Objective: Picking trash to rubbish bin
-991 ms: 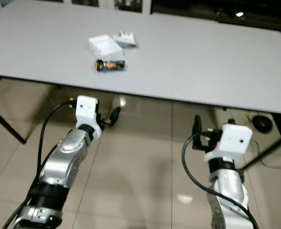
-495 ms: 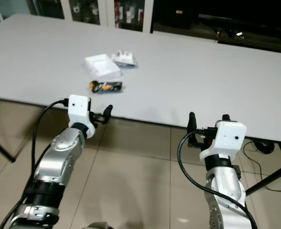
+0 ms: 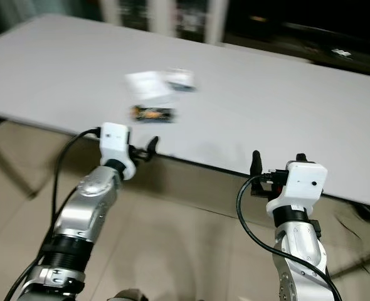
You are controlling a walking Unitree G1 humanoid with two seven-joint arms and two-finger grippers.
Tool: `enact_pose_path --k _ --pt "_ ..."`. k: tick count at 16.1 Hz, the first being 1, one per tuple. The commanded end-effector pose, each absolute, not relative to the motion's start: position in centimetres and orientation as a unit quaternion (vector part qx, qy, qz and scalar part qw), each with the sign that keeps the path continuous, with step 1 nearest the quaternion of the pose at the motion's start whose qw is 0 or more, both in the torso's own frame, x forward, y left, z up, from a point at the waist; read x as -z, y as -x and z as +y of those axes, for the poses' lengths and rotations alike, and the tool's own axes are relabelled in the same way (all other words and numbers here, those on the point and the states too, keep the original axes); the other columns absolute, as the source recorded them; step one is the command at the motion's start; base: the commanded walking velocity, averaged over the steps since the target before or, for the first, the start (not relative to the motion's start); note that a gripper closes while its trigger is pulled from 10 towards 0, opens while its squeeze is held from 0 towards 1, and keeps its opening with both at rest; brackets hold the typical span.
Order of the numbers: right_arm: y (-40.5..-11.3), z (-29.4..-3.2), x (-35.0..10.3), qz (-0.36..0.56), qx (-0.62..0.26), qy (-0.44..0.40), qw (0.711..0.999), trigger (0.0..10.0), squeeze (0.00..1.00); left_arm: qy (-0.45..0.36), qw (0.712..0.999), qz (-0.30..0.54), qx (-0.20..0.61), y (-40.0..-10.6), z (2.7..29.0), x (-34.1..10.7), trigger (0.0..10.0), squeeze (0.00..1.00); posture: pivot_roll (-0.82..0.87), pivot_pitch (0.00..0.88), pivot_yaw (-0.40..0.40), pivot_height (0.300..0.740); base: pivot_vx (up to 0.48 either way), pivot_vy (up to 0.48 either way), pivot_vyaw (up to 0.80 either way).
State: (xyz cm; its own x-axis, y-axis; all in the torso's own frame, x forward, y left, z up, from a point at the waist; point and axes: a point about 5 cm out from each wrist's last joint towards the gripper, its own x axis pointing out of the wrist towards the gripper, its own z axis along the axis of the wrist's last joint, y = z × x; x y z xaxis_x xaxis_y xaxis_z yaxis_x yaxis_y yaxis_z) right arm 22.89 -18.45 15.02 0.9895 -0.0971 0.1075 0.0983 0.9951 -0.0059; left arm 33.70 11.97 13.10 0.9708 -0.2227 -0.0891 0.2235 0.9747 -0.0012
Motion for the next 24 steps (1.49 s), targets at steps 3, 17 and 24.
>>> enact_pose_path --k 3,17,24 --pt "-22.9 -18.9 -15.4 -0.059 0.056 0.010 0.997 10.0 0.00 -0.006 0.992 0.046 0.120 -33.7 11.2 -13.0 10.0 0.00 0.16 0.073 -0.081 0.740 0.000 0.000 0.51" --pt "-22.8 -18.8 -15.7 -0.065 0.057 0.015 0.996 10.0 0.00 0.010 0.990 0.057 0.132 -33.9 10.7 -12.7 10.0 0.00 0.15 0.074 -0.086 0.740 0.335 0.000 0.00" --pt "-22.8 -18.6 -15.7 -0.066 0.054 0.017 0.996 10.0 0.00 0.012 0.988 0.059 0.140 -33.9 10.3 -12.5 10.0 0.00 0.15 0.076 -0.084 0.740 0.260 0.000 0.00"
